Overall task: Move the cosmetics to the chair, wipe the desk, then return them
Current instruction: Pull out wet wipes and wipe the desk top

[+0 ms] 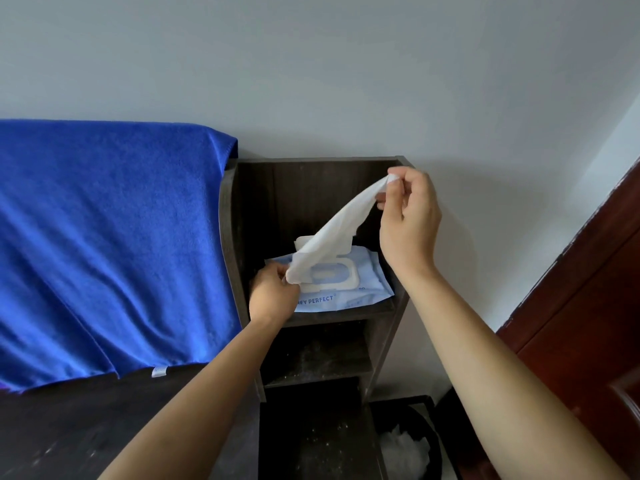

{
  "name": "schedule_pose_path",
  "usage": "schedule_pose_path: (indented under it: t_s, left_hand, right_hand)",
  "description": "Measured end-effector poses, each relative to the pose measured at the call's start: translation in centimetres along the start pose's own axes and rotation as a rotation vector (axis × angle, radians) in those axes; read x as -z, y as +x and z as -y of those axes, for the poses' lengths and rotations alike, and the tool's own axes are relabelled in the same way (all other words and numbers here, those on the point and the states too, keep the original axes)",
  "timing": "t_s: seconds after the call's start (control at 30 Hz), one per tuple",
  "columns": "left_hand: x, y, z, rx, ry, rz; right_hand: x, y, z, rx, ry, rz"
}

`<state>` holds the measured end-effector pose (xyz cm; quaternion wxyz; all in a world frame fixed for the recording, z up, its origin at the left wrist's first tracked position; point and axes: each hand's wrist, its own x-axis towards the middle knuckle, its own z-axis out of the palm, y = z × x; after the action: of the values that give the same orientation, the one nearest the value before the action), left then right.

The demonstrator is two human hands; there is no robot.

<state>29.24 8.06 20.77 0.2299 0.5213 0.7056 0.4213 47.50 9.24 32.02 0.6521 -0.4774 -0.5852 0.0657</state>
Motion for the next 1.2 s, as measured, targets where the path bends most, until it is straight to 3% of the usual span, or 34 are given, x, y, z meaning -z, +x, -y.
schedule_pose_path:
  t_s: [0.1,0.23,0.47,0.7,0.9,1.03,1.2]
  left_hand:
    - [0.1,0.3,-0.2,0.017,-0.001,0.006]
    - [0.0,0.3,0.0,0.031,0.017,0.008]
    - [-0.4,0.2,-0.1,0.019,0.031,-0.005]
    - [-0.2,-0.6,-0.9,-0.166,0.105,-0.088]
    - [1.6,-4.6,-0.3,-0.456,0.108,-0.211]
    - [3.4,-8.8,4.3,-0.484,0.277,-0.237]
    - [7.2,-13.4,12.0,-0.193,0.602,-0.168]
  right_hand:
    - [-0.1,1.2,0.6,0.025,-0.024,-0.029]
    - [1.0,2.8,0.7,0.02,-0.088,-0.234]
    - [2.1,2.3,0.2,0.133,-0.203,0.093]
    - [1.9,1.4,1.4,0.151,-0.142,0.19]
    - [1.8,-0.9,3.2,0.216,0.093,0.105]
    - [0.8,-4.9,3.0,0.119,0.204,0.323]
    - [-2.2,-11.4,1.3,0.113,0.117,0.756]
